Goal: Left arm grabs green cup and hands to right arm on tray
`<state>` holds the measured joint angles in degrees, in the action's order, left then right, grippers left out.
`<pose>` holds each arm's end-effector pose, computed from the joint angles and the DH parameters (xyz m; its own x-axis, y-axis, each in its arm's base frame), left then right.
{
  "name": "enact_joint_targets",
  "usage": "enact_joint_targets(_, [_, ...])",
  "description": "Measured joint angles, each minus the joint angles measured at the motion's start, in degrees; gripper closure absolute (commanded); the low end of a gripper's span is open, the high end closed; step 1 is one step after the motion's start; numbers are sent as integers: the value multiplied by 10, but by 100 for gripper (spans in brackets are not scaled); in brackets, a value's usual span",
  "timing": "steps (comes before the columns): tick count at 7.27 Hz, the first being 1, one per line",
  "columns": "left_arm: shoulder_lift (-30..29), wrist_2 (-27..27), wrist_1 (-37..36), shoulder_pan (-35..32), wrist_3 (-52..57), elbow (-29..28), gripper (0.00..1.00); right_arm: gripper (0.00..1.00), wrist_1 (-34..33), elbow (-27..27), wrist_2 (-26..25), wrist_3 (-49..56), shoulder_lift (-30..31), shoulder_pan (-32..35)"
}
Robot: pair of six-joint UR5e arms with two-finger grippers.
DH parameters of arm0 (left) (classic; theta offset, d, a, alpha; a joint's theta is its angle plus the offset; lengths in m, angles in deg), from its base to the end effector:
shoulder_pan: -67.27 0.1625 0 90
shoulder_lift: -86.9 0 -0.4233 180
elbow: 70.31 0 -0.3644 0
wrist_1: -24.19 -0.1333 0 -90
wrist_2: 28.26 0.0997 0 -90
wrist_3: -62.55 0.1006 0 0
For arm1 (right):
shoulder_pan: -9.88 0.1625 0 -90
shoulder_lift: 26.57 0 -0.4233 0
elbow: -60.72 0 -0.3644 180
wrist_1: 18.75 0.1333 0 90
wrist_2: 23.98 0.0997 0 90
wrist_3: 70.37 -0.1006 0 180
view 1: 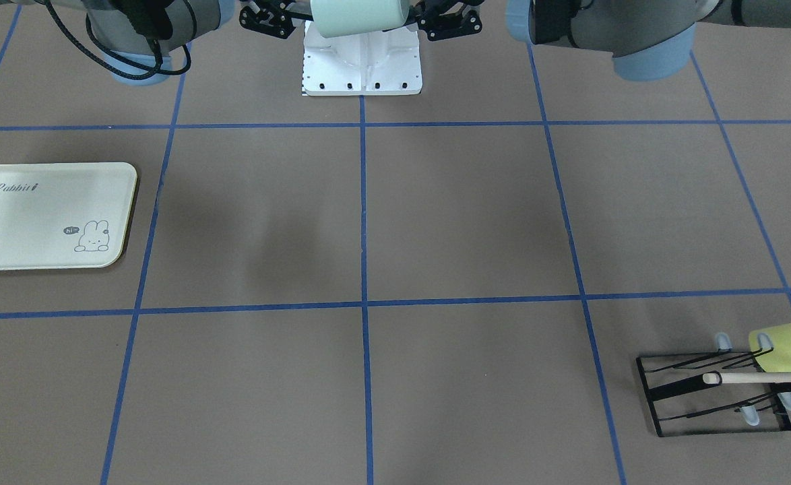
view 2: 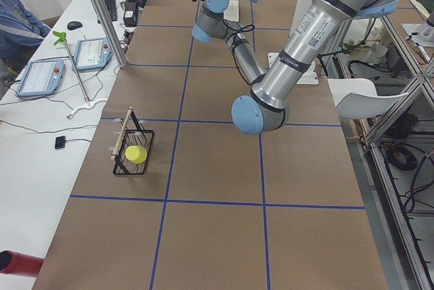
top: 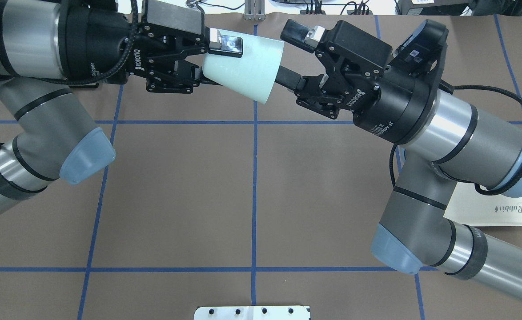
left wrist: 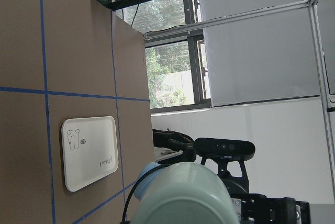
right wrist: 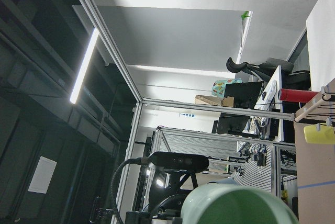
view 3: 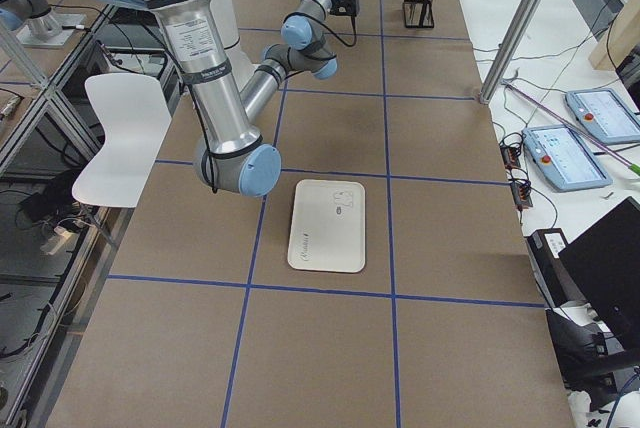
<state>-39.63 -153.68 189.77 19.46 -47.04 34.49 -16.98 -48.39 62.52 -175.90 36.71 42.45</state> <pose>0.2704 -0.4100 0.0892 -0.4781 0.1206 -0.8700 0.1404 0.9883 0.0598 -0.2943 -0.3535 0.1378 -0.7528 -0.1637 0.6376 -0.3845 0.8955 -0.2240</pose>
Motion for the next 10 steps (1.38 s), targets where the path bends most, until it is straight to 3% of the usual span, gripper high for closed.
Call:
enact_joint_targets(2, [0,0,0,0,-2,1,94,45,-3,-1,-5,1,-3,-3])
enact_joint_targets(4, [0,0,1,0,-3,2,94,49,-3,-1,-6,0,-3,-4])
enact_joint_targets(5, [0,0,1,0,-4,3,94,56,-4,-2,-6,0,-3,-4])
enact_joint_targets(6, [-1,0,1,0,-4,4,92,72,-4,-3,-6,0,-3,-5])
enact_joint_targets(7, [-1,-1,1,0,-4,4,52,100,-4,-4,-6,0,-3,-5])
enact_joint_targets(8, [-1,-1,1,0,-4,5,1,100,-4,-4,-7,-1,-3,-5])
enact_joint_targets(10, [-2,-1,2,0,2,5,0,100,-5,-5,-7,-1,-3,-6])
